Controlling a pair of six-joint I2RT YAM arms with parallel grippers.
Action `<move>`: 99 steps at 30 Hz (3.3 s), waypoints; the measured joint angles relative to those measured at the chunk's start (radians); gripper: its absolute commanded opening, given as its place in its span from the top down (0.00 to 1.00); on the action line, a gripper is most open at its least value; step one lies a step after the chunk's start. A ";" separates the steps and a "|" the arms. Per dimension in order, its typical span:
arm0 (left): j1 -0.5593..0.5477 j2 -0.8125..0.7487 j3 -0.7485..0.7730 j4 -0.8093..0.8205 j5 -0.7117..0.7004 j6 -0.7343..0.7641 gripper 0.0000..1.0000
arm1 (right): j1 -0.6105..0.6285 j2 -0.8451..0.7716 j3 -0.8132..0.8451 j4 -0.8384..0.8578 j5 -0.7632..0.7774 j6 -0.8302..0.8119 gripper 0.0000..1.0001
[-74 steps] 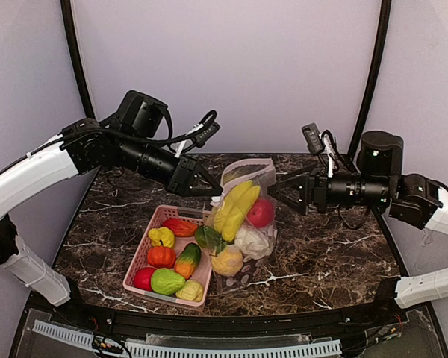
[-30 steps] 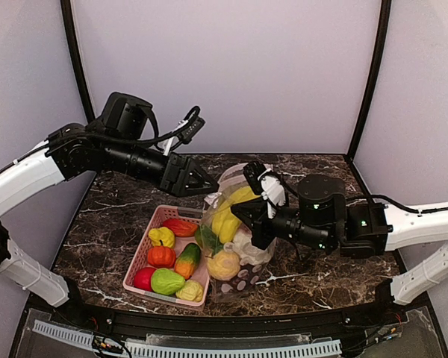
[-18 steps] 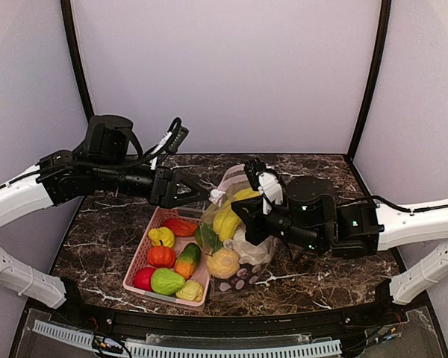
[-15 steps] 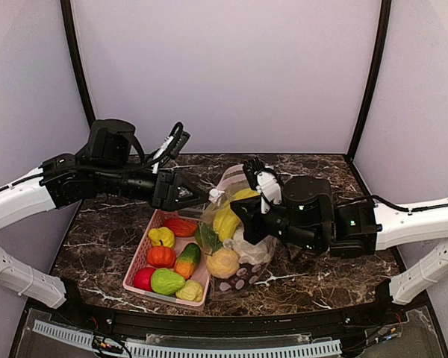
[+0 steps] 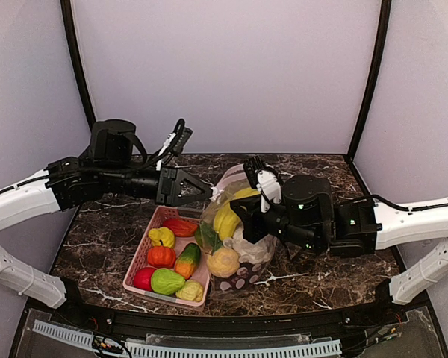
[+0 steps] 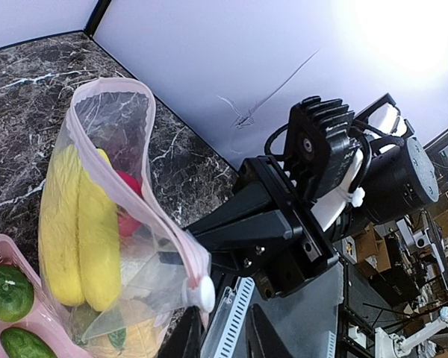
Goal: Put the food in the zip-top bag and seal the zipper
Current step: Pass from the left arm to the right, then pass from the right arm to the left, then pass from the left arm to the right
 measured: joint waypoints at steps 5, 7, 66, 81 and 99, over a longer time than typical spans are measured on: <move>0.000 0.007 -0.011 0.010 0.002 -0.012 0.74 | 0.000 0.000 0.000 -0.001 0.000 0.000 1.00; 0.000 0.011 -0.017 0.010 0.004 -0.018 0.70 | 0.000 0.000 0.000 -0.001 0.000 0.000 1.00; 0.018 0.146 0.242 -0.399 0.126 0.462 0.99 | -0.180 -0.185 0.324 -0.406 -0.399 -0.126 0.01; 0.018 0.145 0.303 -0.518 0.217 0.636 0.99 | -0.363 0.070 0.486 -0.500 -1.127 -0.324 0.11; 0.018 0.145 0.304 -0.538 0.288 0.681 0.99 | -0.375 0.227 0.522 -0.467 -1.431 -0.352 0.39</move>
